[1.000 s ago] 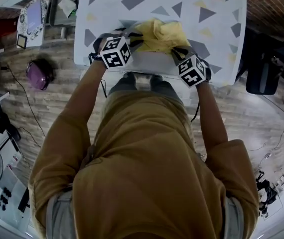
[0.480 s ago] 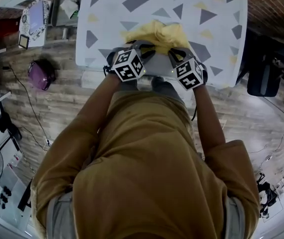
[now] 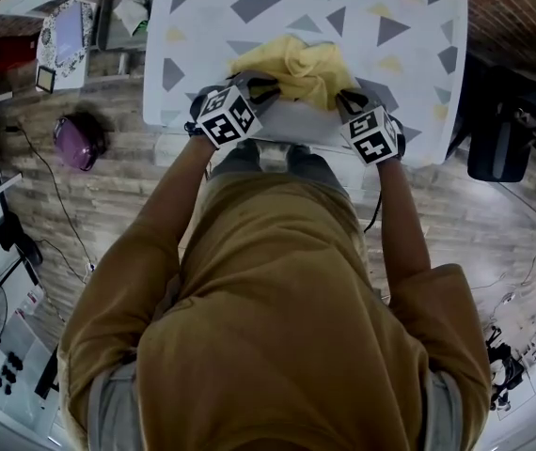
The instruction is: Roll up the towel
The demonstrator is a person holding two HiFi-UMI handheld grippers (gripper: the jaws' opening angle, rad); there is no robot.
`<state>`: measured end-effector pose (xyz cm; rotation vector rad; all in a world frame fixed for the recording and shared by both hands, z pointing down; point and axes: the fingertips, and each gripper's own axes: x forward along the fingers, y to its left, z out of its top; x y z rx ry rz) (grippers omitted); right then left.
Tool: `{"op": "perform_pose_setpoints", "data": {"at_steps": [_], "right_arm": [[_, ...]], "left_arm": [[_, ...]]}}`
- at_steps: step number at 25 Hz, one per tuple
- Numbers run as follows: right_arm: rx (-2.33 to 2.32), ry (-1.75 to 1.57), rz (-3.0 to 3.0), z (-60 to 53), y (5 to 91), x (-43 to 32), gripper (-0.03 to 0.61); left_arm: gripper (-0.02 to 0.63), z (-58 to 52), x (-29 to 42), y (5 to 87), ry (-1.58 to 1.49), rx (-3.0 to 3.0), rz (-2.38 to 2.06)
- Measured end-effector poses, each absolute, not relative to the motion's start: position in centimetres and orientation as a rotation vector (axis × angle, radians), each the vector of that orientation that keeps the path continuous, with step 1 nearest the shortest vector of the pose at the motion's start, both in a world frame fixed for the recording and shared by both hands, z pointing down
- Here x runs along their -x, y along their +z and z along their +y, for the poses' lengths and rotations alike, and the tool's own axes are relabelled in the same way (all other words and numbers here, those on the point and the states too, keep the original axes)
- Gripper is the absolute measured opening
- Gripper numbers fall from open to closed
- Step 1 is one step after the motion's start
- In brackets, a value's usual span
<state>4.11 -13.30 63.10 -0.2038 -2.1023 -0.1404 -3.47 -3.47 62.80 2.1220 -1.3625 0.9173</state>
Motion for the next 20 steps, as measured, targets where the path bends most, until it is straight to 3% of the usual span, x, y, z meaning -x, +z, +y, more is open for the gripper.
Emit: {"op": "perform_pose_setpoints", "data": {"at_steps": [5,9,12,15,18,20], "right_arm": [[0.278,-0.38,-2.261,-11.0,58.0,-2.9,0.041],[0.488,-0.538,-2.206,-6.5,59.1,-2.3,0.173],[0.475,-0.512,-2.159,-6.4,61.3,-1.8,0.198],[0.486,-0.527,-2.111,-6.6,62.8,-1.8,0.196],[0.474,-0.503,-2.103,-6.9,62.8,-1.7,0.174],[0.457,-0.508,-2.094,-7.0,62.8,-1.8,0.079]], "left_arm": [[0.083,-2.7,3.6,59.6,0.942,-2.205,-1.481],[0.083,-1.0,3.5,60.6,1.066,-2.221,-1.432],[0.131,-0.8,3.2,61.6,1.095,-2.241,-1.363],[0.162,-0.7,3.3,63.0,1.11,-2.236,-1.294],[0.148,-0.5,3.5,63.5,1.058,-2.222,-1.263],[0.128,-0.3,3.3,63.4,1.021,-2.216,-1.27]]}}
